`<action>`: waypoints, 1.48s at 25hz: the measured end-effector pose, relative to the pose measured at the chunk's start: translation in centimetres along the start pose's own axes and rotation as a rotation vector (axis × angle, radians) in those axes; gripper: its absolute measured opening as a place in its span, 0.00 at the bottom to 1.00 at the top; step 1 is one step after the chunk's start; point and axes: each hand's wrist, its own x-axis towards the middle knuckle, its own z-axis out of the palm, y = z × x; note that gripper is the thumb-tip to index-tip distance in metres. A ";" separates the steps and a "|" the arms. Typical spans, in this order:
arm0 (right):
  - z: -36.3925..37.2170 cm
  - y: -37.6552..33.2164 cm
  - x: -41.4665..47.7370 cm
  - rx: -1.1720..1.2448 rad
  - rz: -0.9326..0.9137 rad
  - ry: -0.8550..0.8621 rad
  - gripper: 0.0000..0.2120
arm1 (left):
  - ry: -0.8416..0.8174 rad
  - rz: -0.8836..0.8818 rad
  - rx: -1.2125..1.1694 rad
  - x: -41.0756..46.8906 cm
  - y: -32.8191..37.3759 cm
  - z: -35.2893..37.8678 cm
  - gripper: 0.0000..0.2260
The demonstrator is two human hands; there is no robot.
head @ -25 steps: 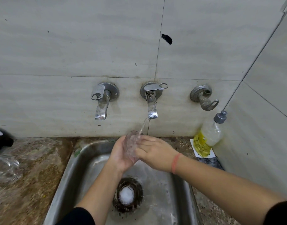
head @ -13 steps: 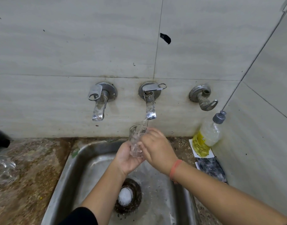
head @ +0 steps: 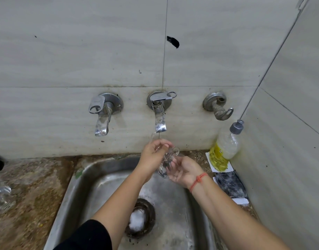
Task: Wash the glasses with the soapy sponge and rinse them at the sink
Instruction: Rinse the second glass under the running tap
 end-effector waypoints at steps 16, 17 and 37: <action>4.3 1.2 -0.8 -0.286 0.022 -0.214 0.17 | -0.150 -0.193 -0.204 -1.7 -3.0 -7.3 0.28; 4.2 1.2 -1.0 -0.316 -0.006 -0.256 0.16 | -0.121 -0.198 -0.219 -1.7 -3.2 -7.2 0.28; 3.5 2.6 -1.1 -0.968 -0.907 -0.097 0.15 | 0.007 -0.342 -0.616 -2.2 -2.2 -4.7 0.13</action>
